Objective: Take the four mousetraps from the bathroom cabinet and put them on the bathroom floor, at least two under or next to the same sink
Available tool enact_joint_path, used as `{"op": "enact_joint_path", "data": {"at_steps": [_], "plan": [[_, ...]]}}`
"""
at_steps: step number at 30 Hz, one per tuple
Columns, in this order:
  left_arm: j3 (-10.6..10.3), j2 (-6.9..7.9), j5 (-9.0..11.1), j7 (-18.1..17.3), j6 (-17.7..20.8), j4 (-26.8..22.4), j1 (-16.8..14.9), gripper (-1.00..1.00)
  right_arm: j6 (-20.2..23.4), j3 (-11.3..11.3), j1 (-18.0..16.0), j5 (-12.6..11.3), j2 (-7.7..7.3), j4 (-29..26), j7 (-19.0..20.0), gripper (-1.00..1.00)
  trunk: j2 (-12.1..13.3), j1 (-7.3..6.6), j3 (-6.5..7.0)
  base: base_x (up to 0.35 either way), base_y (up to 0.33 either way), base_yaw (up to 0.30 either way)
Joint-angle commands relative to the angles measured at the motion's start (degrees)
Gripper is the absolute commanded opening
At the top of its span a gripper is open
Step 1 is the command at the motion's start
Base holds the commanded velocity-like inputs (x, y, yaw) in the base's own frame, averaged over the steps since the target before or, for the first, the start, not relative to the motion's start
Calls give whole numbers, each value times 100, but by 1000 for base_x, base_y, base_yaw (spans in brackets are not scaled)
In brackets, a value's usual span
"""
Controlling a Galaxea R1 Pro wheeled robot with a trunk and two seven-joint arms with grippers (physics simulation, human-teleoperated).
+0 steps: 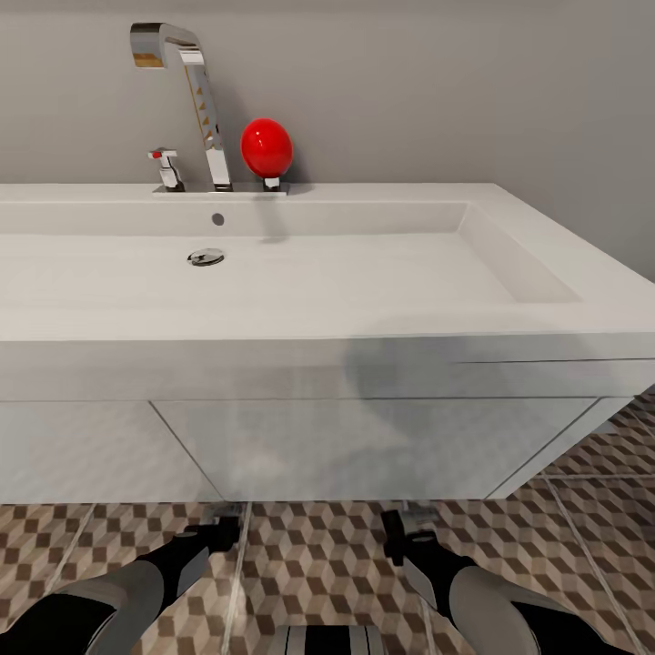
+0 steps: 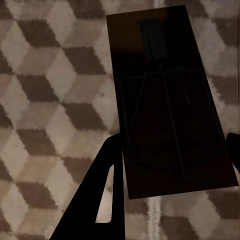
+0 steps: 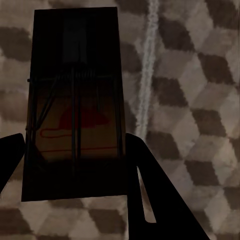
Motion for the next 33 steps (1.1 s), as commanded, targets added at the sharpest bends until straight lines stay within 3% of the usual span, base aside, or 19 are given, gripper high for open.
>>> {"op": "enact_joint_path", "data": {"at_steps": [1,8,33], "plan": [[-49,0,46,14,-20,-1,-2,-100,-15,-44,-2,46,3,-4,-30,-100,-1,-1,-4,0,0,0],[-51,0,42,-9,-85,-10,-3,-100,-267,-42,-1,34,3,-4,-40,-100,-1,-1,-4,0,0,0],[-55,-3,38,-27,-46,-63,-4,-100,-271,-49,-4,51,3,-21,-41,-100,-1,-1,-4,0,0,0]]}}
